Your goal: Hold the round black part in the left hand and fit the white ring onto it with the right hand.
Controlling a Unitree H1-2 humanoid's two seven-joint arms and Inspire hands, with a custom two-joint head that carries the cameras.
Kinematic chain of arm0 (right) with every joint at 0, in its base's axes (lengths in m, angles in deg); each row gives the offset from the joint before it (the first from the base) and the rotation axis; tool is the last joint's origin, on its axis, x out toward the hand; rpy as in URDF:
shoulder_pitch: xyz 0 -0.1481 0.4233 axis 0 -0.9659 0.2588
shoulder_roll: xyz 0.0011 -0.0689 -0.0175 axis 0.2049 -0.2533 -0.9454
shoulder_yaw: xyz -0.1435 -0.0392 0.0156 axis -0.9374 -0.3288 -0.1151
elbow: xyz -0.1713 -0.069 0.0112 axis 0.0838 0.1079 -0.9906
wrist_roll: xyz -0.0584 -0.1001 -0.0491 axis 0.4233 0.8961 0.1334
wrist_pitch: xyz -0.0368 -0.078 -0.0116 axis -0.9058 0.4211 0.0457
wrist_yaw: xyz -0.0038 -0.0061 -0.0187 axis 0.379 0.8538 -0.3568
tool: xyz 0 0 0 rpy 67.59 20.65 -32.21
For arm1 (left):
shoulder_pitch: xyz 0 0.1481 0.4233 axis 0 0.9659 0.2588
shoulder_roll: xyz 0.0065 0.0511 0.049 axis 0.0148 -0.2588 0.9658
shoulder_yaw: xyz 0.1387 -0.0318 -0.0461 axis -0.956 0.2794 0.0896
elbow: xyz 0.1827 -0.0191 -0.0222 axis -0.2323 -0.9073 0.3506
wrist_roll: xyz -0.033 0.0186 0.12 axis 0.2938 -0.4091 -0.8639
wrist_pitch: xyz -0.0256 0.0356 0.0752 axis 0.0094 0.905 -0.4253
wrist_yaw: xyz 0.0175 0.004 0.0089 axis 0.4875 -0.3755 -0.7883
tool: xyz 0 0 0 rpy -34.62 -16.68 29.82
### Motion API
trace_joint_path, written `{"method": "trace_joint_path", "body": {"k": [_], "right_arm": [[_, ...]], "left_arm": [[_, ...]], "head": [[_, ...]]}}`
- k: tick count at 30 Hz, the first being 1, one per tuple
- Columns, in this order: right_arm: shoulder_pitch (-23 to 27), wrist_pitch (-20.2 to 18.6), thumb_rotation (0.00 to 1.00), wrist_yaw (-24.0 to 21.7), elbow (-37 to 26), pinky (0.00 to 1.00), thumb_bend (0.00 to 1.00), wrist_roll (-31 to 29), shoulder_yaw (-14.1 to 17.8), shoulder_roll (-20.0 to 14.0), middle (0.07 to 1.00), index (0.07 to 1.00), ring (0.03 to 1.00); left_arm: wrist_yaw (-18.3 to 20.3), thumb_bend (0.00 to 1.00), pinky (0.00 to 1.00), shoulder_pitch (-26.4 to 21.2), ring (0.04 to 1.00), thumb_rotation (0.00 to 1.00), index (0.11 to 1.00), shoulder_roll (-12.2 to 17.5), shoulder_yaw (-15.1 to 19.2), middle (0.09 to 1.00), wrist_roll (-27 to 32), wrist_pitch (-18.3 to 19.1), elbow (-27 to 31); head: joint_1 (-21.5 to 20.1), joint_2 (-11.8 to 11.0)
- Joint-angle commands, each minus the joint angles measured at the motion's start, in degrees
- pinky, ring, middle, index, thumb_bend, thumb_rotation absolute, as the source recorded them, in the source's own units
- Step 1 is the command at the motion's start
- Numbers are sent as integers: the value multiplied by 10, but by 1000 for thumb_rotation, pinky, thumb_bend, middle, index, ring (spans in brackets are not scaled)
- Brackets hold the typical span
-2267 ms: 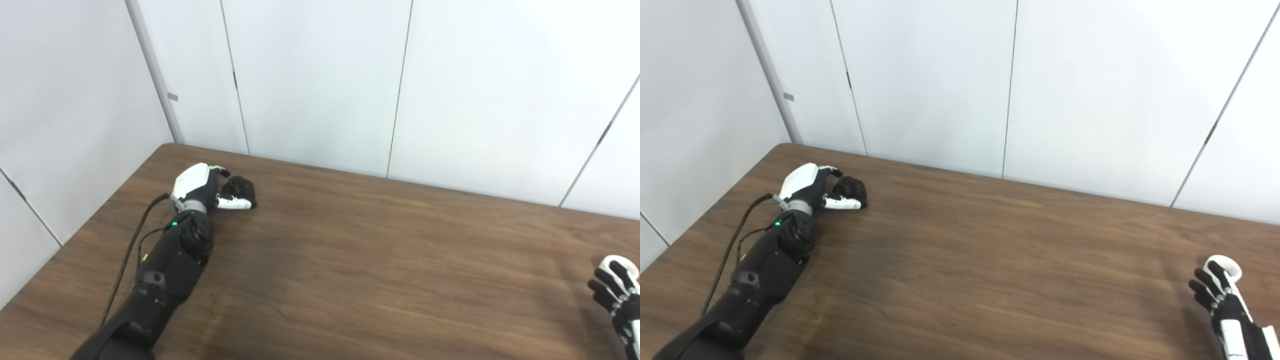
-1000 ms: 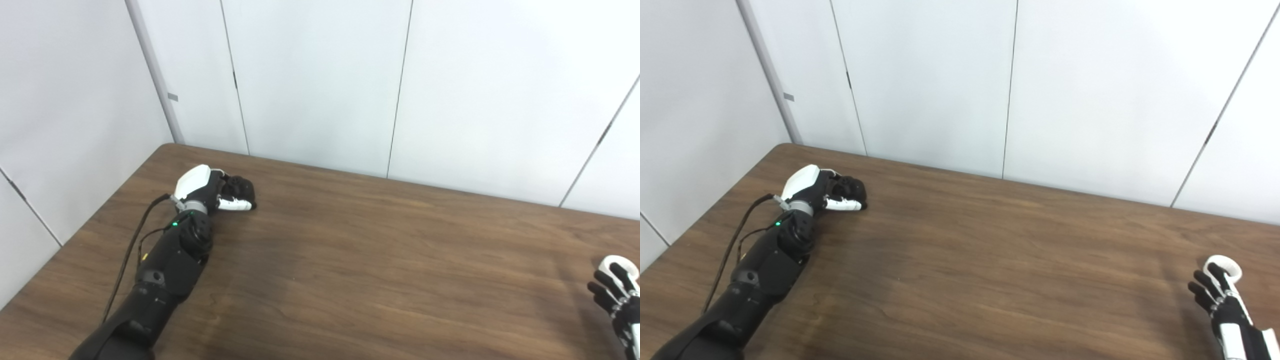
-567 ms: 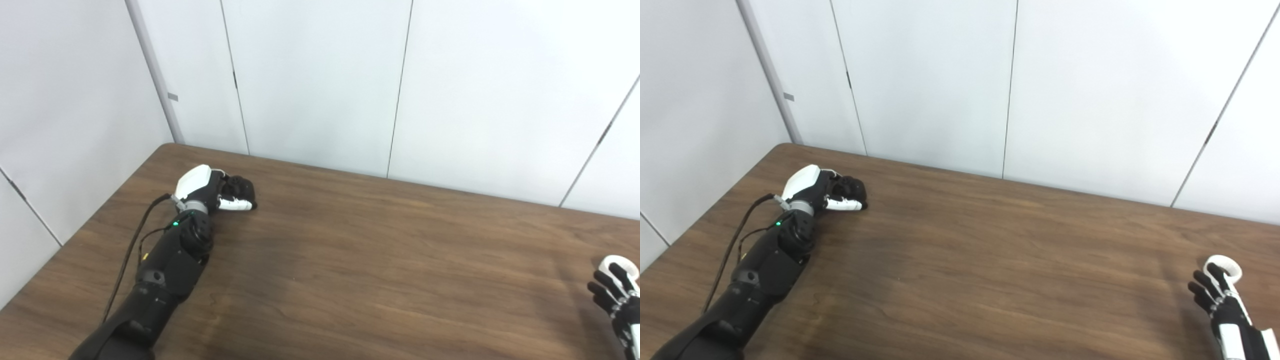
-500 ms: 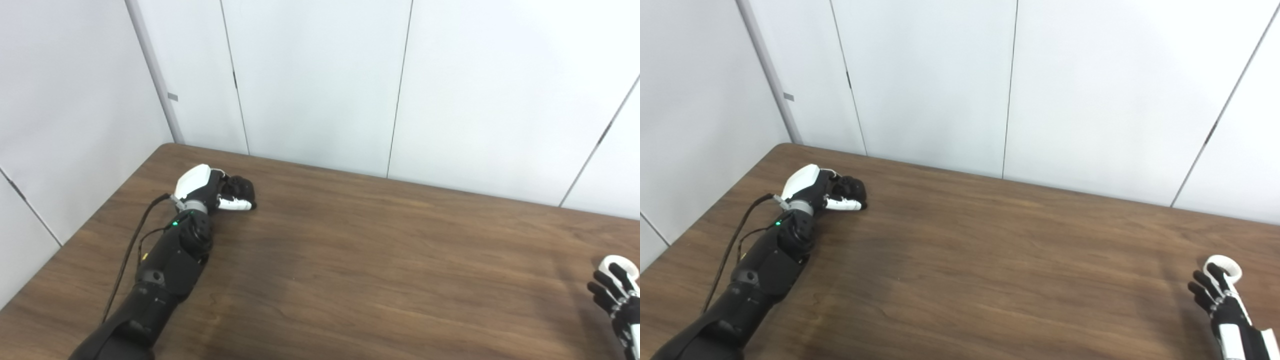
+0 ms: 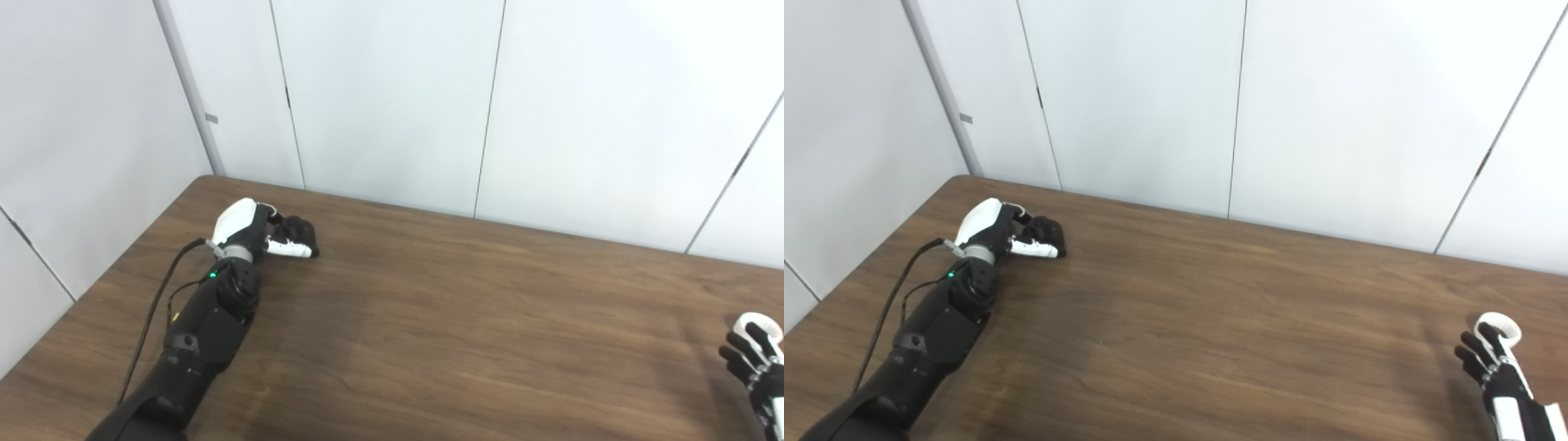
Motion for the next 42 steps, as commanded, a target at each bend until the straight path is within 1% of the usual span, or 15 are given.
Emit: {"method": "trace_joint_path", "body": {"k": [1,3,7,10,11,13,18,20,22,24,27,29,33,37,42], "right_arm": [[-51,-3,1000,4,39,902,530,-6,-15,32,896,935,873],[-51,-6,1000,4,35,903,529,-4,-16,32,898,935,873],[-51,-6,1000,3,31,912,554,1,-20,31,901,941,871],[-51,-4,1000,7,29,893,570,5,-22,33,898,939,861],[-52,-4,1000,8,27,890,573,7,-23,34,898,939,859],[-53,-5,1000,10,24,896,569,9,-24,37,899,939,861],[-54,-11,1000,12,12,880,549,14,-27,44,901,940,868],[-54,-13,1000,15,8,882,561,20,-29,47,903,940,870],[-54,-19,1000,15,3,900,576,23,-31,48,909,946,876],[-54,-26,1000,16,-2,909,582,25,-32,51,913,949,880],[-53,-31,1000,18,-8,915,597,31,-35,57,912,948,877],[-52,-32,1000,17,-12,914,591,34,-37,60,914,950,880],[-49,-48,1000,24,-24,919,549,45,-40,68,908,948,878],[-44,-61,1000,29,-33,921,539,53,-41,75,900,944,874],[-41,-72,1000,37,-44,924,512,72,-50,78,902,952,872]], "left_arm": [[-18,522,1000,-18,900,46,484,22,0,748,-15,-16,21],[-16,522,1000,-15,897,47,484,24,-4,745,-20,-13,31],[-3,523,1000,-5,900,49,484,29,-9,753,-26,-4,63],[11,522,1000,13,900,48,484,24,-4,755,-26,15,116],[21,522,1000,23,899,47,484,19,-3,756,-24,29,146],[36,522,1000,36,904,47,484,14,-2,760,-24,48,185],[84,521,1000,65,898,47,485,-19,13,774,-49,57,272],[110,521,1000,75,903,47,485,-38,24,779,-60,57,305],[137,521,967,87,910,48,485,-59,31,779,-70,57,337],[161,521,957,101,922,48,485,-77,30,780,-81,57,365],[190,521,984,121,913,48,485,-88,10,779,-97,57,402],[199,521,997,132,909,47,485,-94,-6,776,-101,57,419],[199,522,1000,151,887,47,484,-98,-40,766,-108,44,437],[195,523,1000,169,878,49,484,-104,-68,764,-114,28,448],[187,523,1000,189,870,50,484,-107,-106,760,-137,-7,463]], "head": [[1,1],[-8,8],[-20,13],[-34,18],[-39,20],[-43,22],[-55,28],[-60,31],[-63,33],[-66,34],[-75,40],[-84,46],[-96,58],[-108,66],[-125,81]]}}
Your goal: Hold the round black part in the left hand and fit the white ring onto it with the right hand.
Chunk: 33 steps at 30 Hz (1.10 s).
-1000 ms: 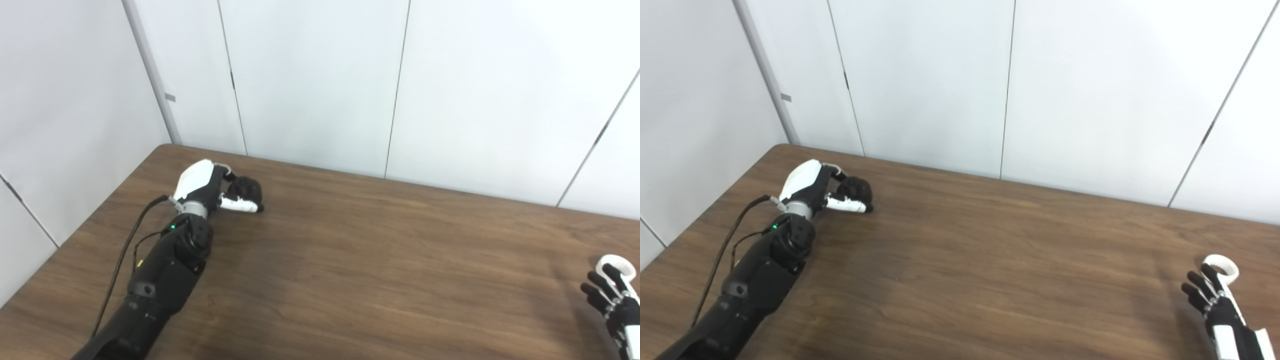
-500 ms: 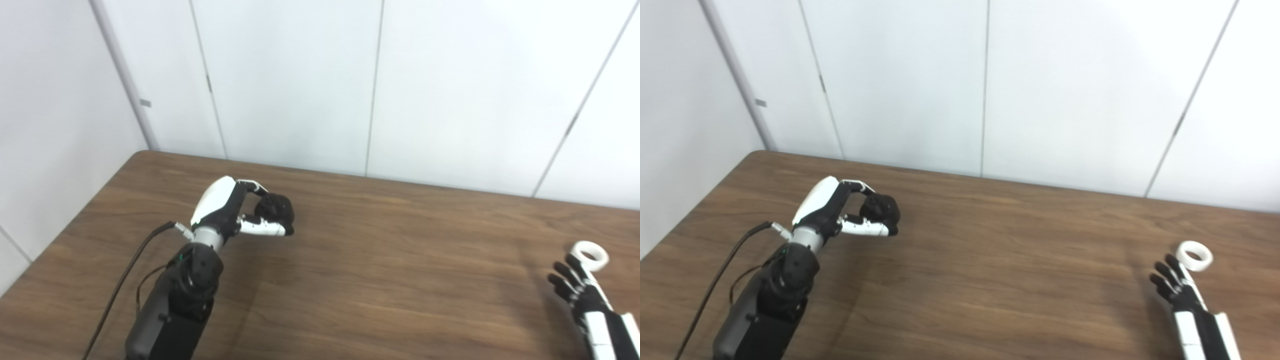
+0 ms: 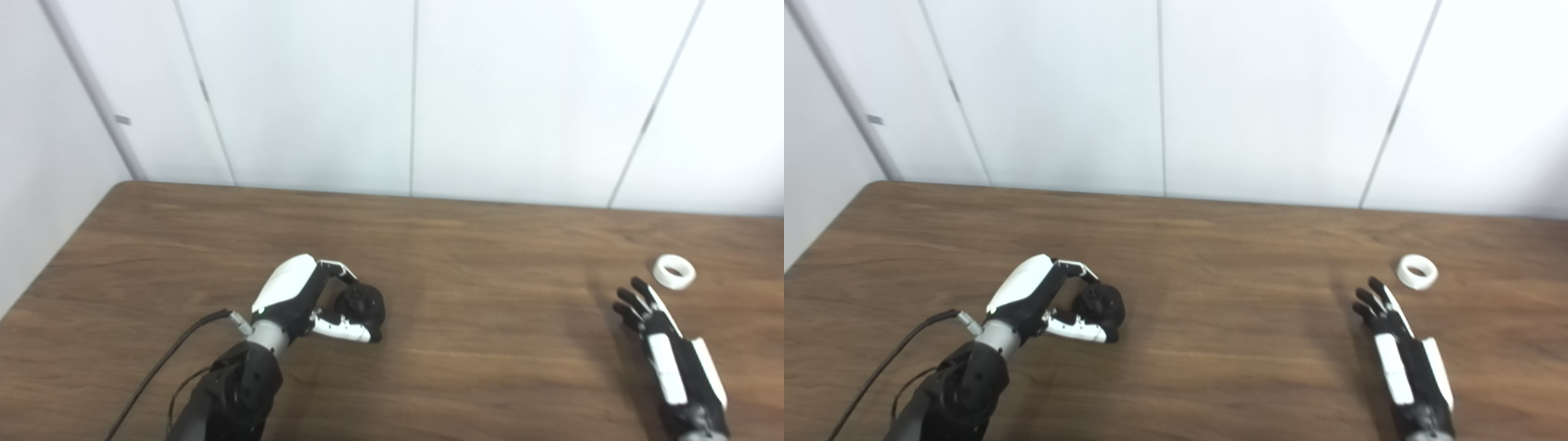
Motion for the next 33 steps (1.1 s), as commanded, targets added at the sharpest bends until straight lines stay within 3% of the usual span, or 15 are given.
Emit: {"method": "trace_joint_path", "body": {"k": [1,14,24,33], "right_arm": [[-21,-3,1000,6,18,913,514,-1,-15,21,904,954,873],[-18,-30,1000,22,-12,889,533,13,-28,34,899,950,874],[-19,-59,1000,31,-40,900,499,16,-38,39,894,945,877],[-18,-73,1000,36,-53,897,492,18,-45,38,895,945,875]], "left_arm": [[-18,523,1000,-10,869,50,484,5,-10,761,-22,-33,27],[-6,523,1000,24,866,54,484,-25,-88,768,-79,-79,34],[4,523,1000,75,871,53,484,-57,-115,761,-88,-94,53],[-1,521,1000,102,871,53,485,-75,-137,770,-99,-110,59]], "head": [[-2,3],[-38,37],[-55,62],[-60,71]]}}
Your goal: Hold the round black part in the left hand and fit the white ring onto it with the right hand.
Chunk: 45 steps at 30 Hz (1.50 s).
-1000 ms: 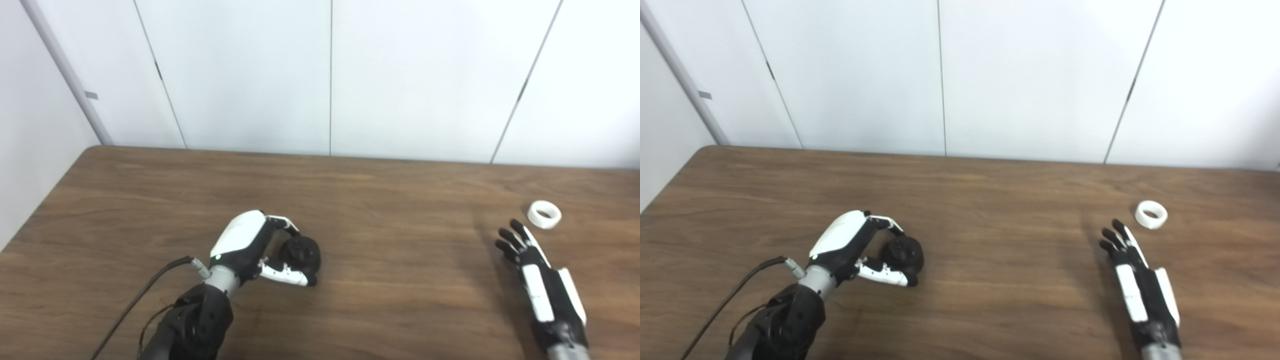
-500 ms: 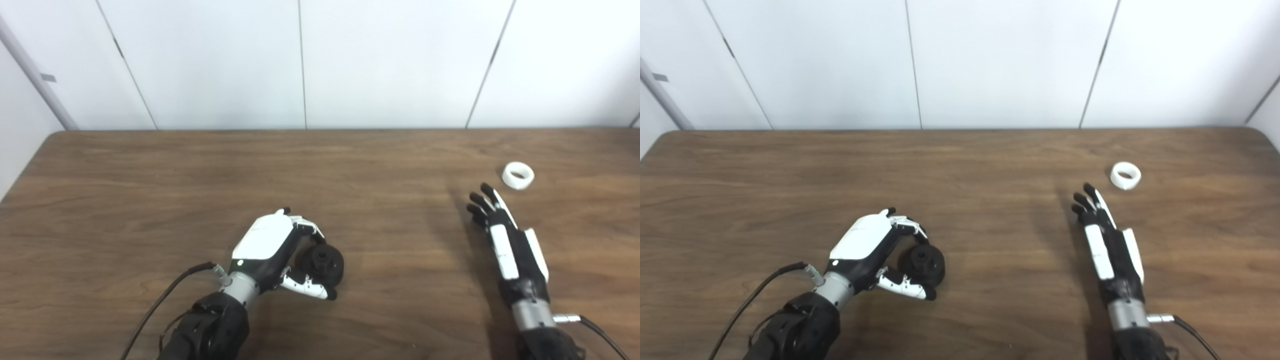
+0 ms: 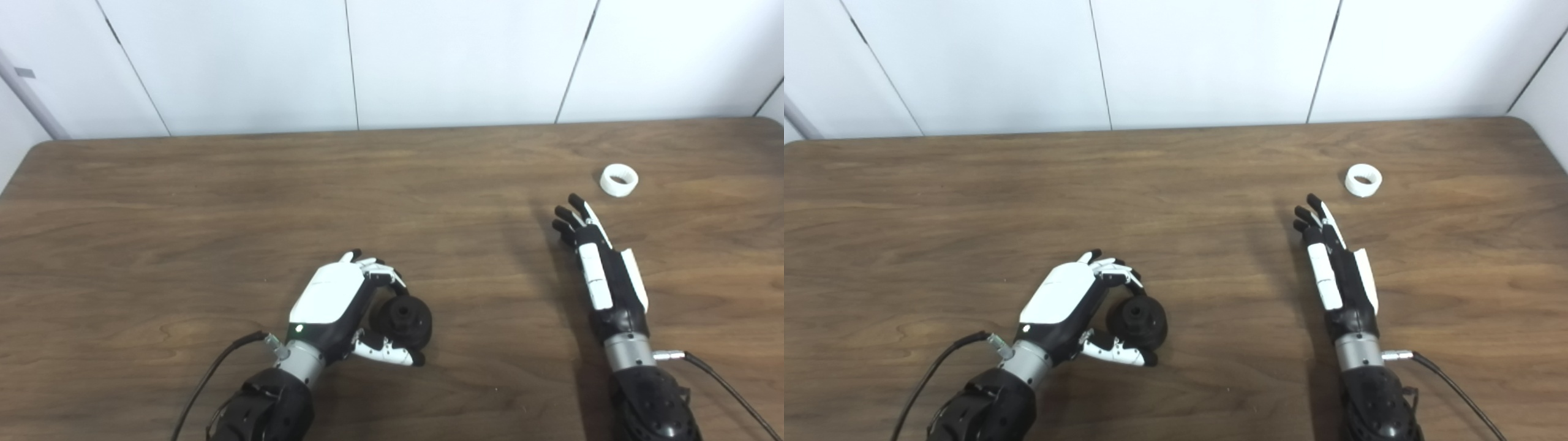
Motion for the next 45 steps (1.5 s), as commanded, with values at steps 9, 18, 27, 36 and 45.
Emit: {"method": "trace_joint_path", "body": {"k": [9,18,27,36,45], "right_arm": [[-5,-28,1000,-9,-28,897,465,12,-19,-3,902,947,890],[8,-77,767,1,-68,851,537,38,-9,-15,885,905,889],[38,-144,648,-6,-136,829,540,82,-1,-44,864,861,863],[94,-207,621,-22,-183,848,543,96,29,-96,877,863,873],[141,-225,543,-28,-166,815,591,109,50,-136,876,847,858]], "left_arm": [[-10,519,1000,16,881,51,486,-16,-7,777,5,-30,-6],[-16,521,1000,20,887,51,486,-11,1,783,1,-42,-16],[-14,521,1000,16,884,50,485,-3,6,779,-8,-52,-22],[-13,522,1000,14,879,50,485,4,11,774,-10,-66,-30],[0,521,1000,13,881,52,485,14,20,775,-4,-67,-30]], "head": [[-2,7],[-8,9],[-32,9],[-61,6],[-103,5]]}}
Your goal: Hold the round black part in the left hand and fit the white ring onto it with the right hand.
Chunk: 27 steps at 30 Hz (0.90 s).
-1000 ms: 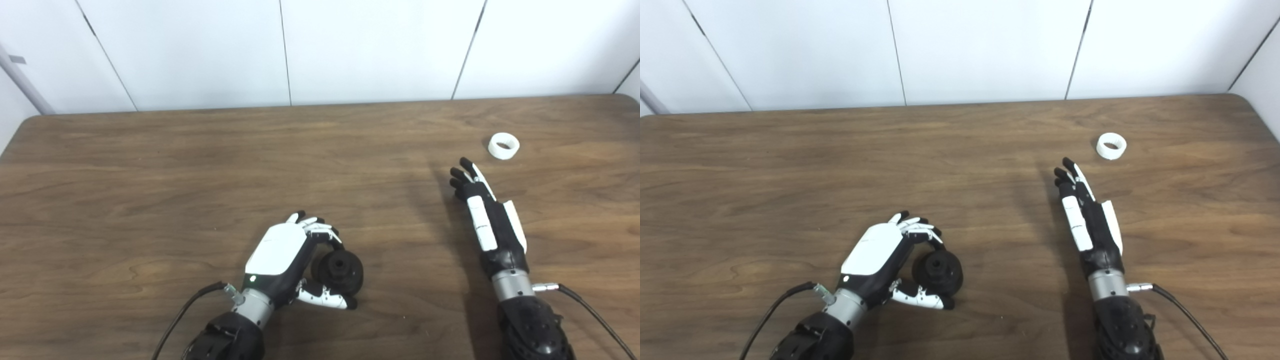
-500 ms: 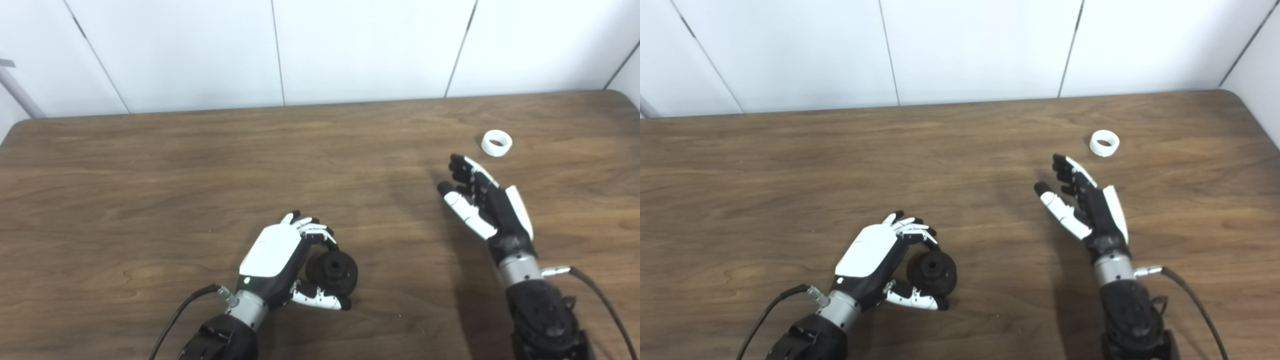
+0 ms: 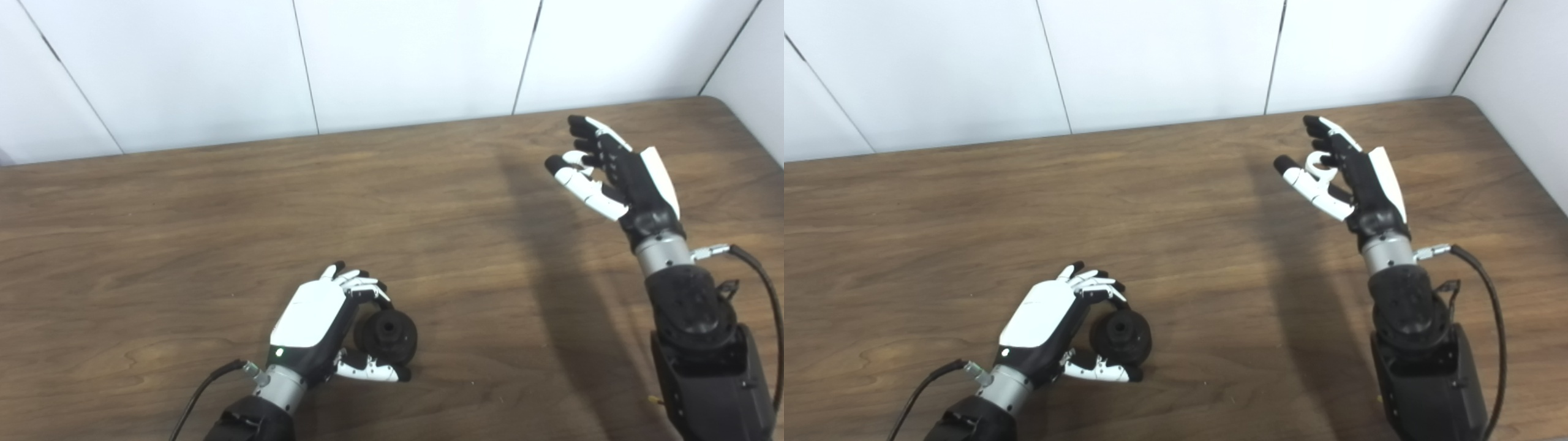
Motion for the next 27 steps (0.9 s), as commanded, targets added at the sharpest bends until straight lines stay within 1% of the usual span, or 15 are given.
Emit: {"method": "trace_joint_path", "body": {"k": [1,4,7,8,9,10,12,14,15,17,19,20,23,24,27], "right_arm": [[33,32,524,2,3,796,586,-2,10,-21,877,846,853],[48,59,492,8,34,767,597,23,5,-46,859,834,837],[66,48,463,12,54,675,658,54,-1,-66,822,809,777],[73,43,442,8,61,595,666,56,-1,-71,793,806,717],[81,38,421,3,71,439,671,60,-3,-79,659,811,567],[88,30,412,-3,79,418,680,68,-7,-87,647,810,562],[99,15,417,-13,91,730,699,83,-14,-100,824,797,809],[114,0,405,-24,108,827,712,92,-21,-111,875,791,876],[118,-4,392,-28,113,856,724,94,-23,-114,891,788,896],[134,-8,379,-42,137,866,741,116,-43,-133,902,782,912],[144,-10,384,-54,154,834,765,135,-59,-148,906,763,916],[150,-12,386,-60,163,828,772,140,-64,-153,909,758,919],[168,-13,312,-80,195,837,818,147,-76,-162,930,742,948],[175,-14,305,-90,206,845,826,155,-82,-166,939,743,960],[196,-15,316,-116,238,879,852,185,-101,-175,958,754,988]], "left_arm": [[11,521,1000,0,880,52,485,14,3,775,-2,-3,-9],[8,521,1000,1,873,52,485,18,6,774,-3,-8,-11],[8,521,1000,2,872,52,485,20,10,774,-2,-12,-12],[8,522,1000,2,872,52,485,20,11,773,-2,-14,-13],[9,522,1000,2,872,51,484,21,12,773,-3,-15,-13],[8,522,1000,2,871,51,484,21,13,772,-3,-16,-14],[10,522,1000,2,874,51,484,21,15,772,-3,-14,-14],[10,522,1000,2,873,51,484,21,16,771,-4,-14,-14],[10,523,1000,2,873,51,484,21,16,771,-4,-15,-14],[7,523,1000,1,873,51,484,21,17,769,-5,-16,-17],[8,522,1000,1,874,52,484,22,17,770,-8,-16,-17],[7,522,1000,1,874,52,484,22,18,770,-9,-17,-17],[4,523,1000,4,867,52,484,21,21,761,-6,-17,-18],[5,523,1000,4,869,52,484,20,22,762,-5,-16,-17],[4,523,1000,6,869,51,484,19,25,762,0,-18,-18]], "head": [[-4,0],[-13,-2],[-21,-2],[-24,0],[-24,0],[-24,0],[-24,0],[-26,1],[-26,1],[-30,1],[-30,1],[-42,0],[-42,0],[-51,-1],[-51,-1]]}}
